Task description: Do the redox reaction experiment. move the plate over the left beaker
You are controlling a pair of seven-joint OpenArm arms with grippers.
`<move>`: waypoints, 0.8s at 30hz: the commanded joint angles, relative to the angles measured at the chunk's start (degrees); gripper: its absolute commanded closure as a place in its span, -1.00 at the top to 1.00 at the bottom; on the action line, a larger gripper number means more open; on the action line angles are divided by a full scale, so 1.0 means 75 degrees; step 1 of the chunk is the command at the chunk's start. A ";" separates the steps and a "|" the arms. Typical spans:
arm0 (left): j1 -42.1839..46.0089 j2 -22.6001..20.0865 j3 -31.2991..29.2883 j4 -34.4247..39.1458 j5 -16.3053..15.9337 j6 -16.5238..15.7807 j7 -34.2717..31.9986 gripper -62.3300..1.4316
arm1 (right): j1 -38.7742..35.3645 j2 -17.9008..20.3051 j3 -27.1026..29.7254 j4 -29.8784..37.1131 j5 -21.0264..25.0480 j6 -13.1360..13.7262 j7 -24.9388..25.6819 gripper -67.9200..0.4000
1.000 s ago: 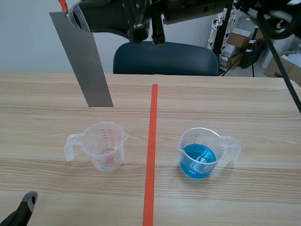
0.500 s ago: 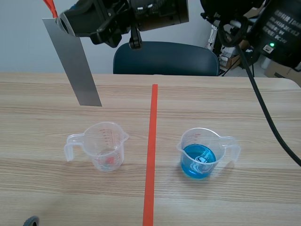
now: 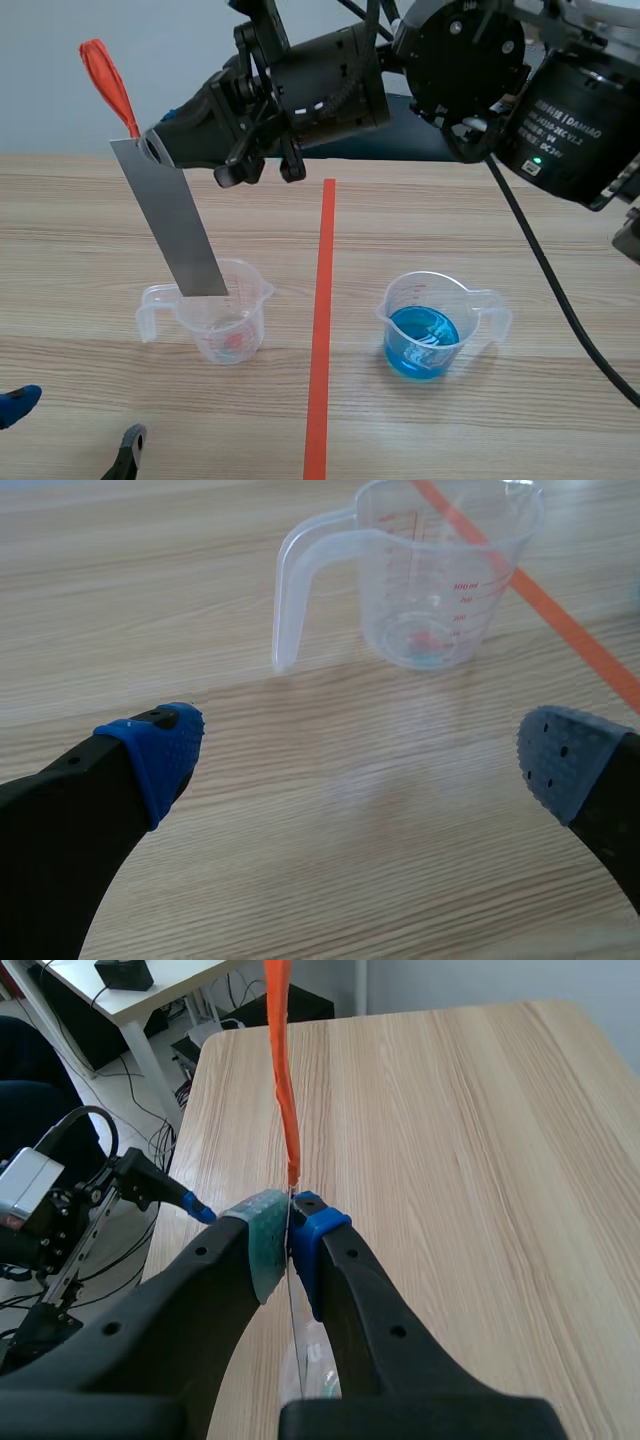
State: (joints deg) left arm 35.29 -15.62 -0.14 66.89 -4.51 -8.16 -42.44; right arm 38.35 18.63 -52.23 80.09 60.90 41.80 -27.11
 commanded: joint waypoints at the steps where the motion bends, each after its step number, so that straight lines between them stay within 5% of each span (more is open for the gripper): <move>1: 0.0012 -0.0070 -0.0035 0.0114 -0.0047 -0.0009 0.0239 1.00 | 0.0219 0.0169 0.0073 0.0149 0.0111 0.0122 0.0268 -0.93; 4: 0.0012 -0.0085 -0.0035 0.0073 -0.0044 -0.0012 0.0880 1.00 | 0.0221 0.0353 0.0073 0.0163 0.0108 0.0122 0.0583 -0.93; 13: -0.0117 -0.0085 -0.0035 -0.0038 -0.0041 -0.0455 0.0443 1.00 | 0.0219 0.0571 0.0073 0.0178 -0.0510 0.0122 0.1343 -0.93; 18: -0.0119 -0.0082 -0.0035 -0.0833 -0.0047 -0.0551 -0.1929 1.00 | 0.0221 0.0842 0.0073 0.0463 -0.0530 0.0122 0.1856 -0.93; 24: -0.0160 -0.0082 -0.0032 -0.2028 -0.0044 -0.0720 -0.3194 1.00 | 0.0219 0.0903 0.0073 0.1005 -0.0723 0.0122 0.1915 -0.93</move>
State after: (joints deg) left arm 33.95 -15.73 -0.19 50.96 -4.51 -13.39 -64.60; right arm 38.39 25.89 -52.23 86.52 54.96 42.26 -13.56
